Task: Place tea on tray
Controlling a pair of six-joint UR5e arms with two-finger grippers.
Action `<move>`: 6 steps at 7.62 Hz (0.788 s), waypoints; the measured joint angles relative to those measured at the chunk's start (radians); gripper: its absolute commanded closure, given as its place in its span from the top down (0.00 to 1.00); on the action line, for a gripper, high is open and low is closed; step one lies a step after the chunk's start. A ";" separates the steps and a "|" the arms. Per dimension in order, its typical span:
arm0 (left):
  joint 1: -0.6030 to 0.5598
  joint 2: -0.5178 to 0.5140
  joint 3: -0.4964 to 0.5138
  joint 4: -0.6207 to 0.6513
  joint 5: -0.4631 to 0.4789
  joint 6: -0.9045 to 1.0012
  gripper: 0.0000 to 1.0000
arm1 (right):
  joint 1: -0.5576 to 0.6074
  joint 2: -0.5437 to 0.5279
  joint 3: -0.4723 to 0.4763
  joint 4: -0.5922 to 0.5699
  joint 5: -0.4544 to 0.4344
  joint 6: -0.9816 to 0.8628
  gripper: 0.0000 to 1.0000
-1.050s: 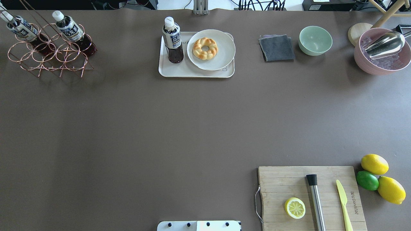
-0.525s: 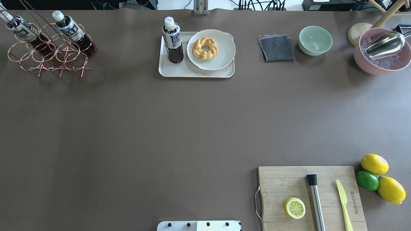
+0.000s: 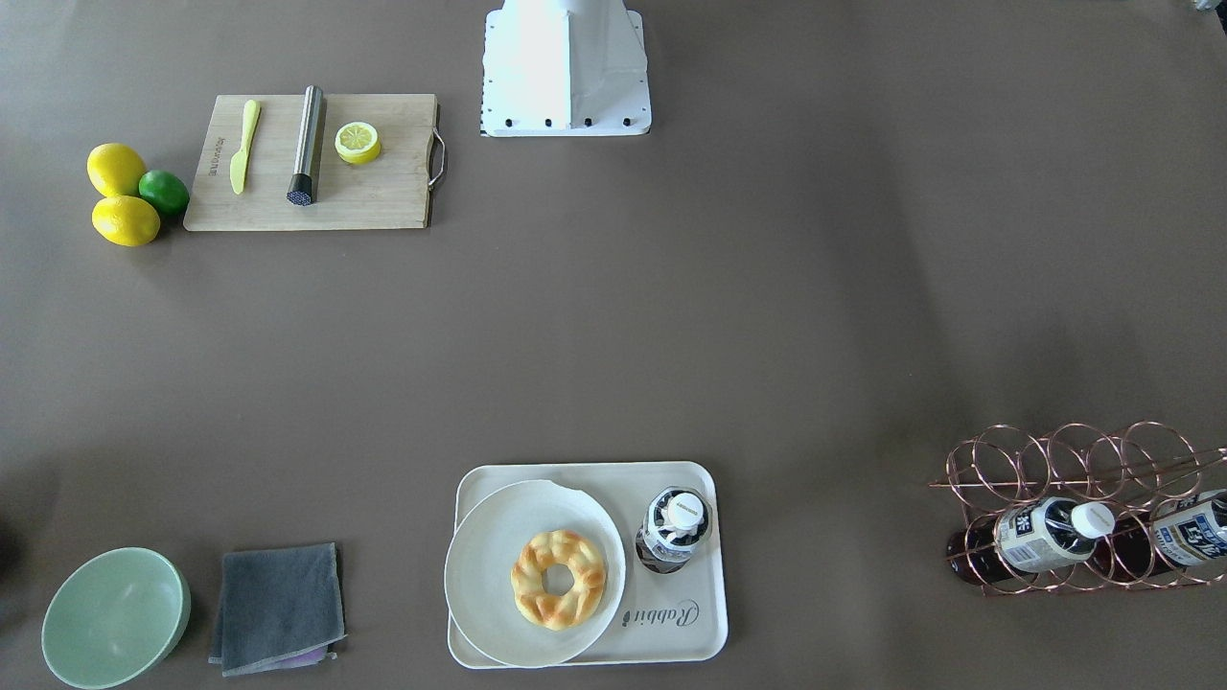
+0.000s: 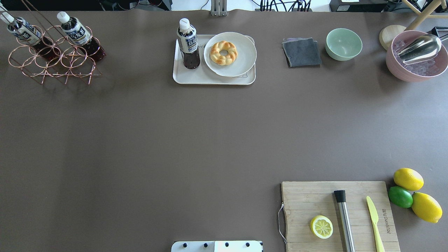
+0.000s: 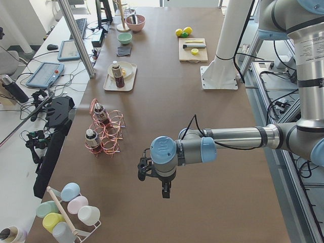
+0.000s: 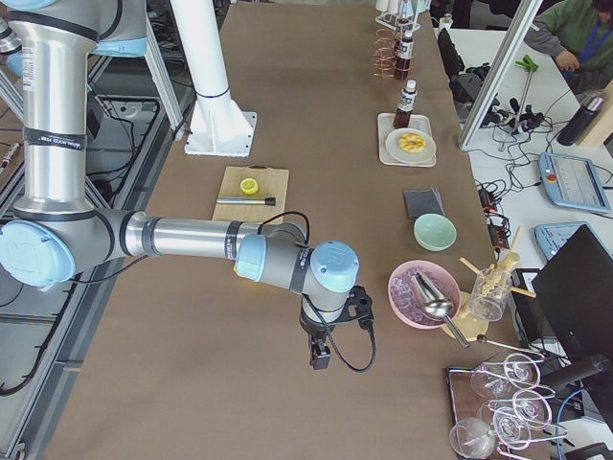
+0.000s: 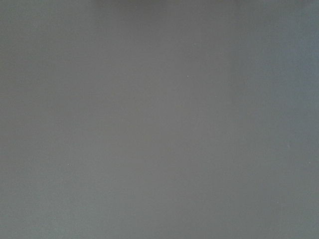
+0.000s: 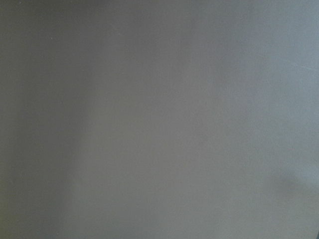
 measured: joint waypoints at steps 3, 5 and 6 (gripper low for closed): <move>0.000 0.000 0.000 0.000 0.000 0.000 0.97 | 0.000 0.000 0.001 0.000 0.001 -0.002 1.00; 0.000 0.001 0.001 0.000 0.000 0.000 0.97 | 0.000 0.000 0.002 0.000 0.001 -0.003 1.00; 0.000 0.000 0.001 0.000 0.000 0.000 0.97 | 0.000 0.000 0.003 0.000 0.002 -0.003 1.00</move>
